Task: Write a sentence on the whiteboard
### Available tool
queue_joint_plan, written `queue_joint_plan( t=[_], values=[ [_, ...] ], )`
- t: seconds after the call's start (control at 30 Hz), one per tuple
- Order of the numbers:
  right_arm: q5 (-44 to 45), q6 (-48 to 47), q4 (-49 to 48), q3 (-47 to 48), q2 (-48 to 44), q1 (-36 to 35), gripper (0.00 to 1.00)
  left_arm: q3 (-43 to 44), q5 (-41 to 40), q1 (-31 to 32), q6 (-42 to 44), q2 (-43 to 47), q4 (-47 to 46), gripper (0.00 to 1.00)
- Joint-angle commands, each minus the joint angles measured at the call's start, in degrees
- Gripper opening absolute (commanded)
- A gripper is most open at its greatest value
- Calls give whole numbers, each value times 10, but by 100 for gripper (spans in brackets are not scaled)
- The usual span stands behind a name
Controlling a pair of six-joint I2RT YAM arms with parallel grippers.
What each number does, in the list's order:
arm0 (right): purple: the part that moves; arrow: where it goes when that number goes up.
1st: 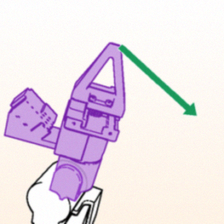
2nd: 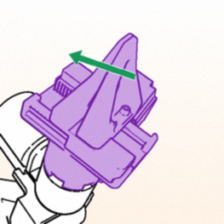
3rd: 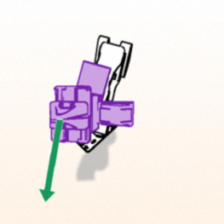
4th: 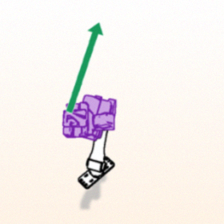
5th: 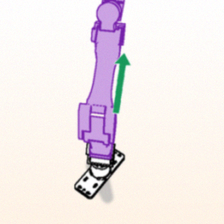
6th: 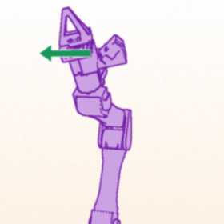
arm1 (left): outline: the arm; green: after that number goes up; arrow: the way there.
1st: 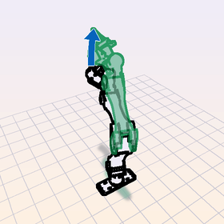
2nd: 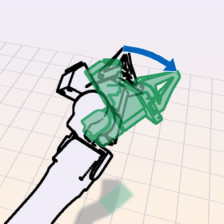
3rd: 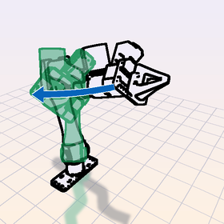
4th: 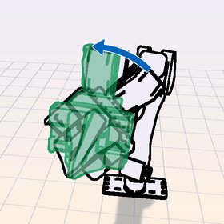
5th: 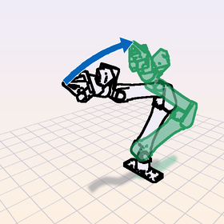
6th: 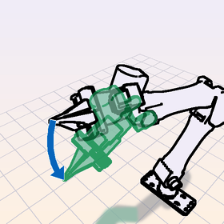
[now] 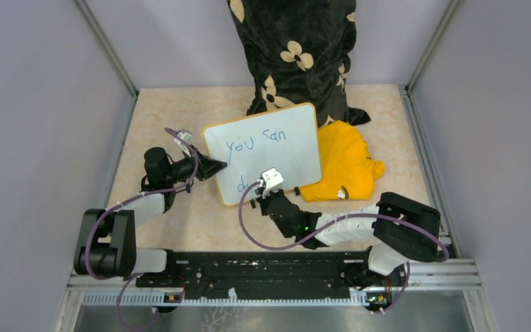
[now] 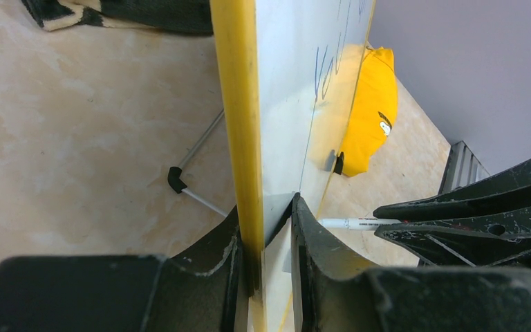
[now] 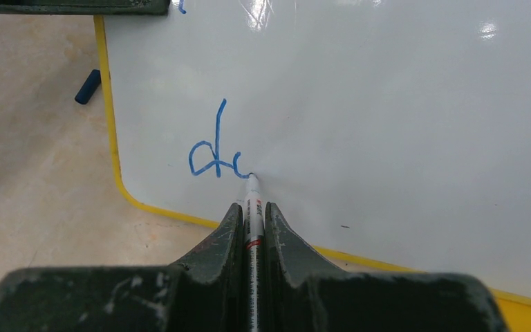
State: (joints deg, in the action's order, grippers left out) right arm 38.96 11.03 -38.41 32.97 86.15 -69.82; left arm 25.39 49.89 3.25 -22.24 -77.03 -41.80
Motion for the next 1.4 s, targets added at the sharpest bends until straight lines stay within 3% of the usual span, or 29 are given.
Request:
queue_joint_plan(
  t=[0.0, 0.8, 1.37],
  values=[
    [19, -17, -1, 11, -15, 22, 0, 5, -60, 2, 46, -10, 29, 0],
    [-7, -41, -7, 56, 7, 26, 0, 5, -60, 4, 48, -8, 31, 0],
    [-36, -6, 10, 41, 11, 24, 0, 5, -61, 5, 48, -7, 31, 0]
  ],
)
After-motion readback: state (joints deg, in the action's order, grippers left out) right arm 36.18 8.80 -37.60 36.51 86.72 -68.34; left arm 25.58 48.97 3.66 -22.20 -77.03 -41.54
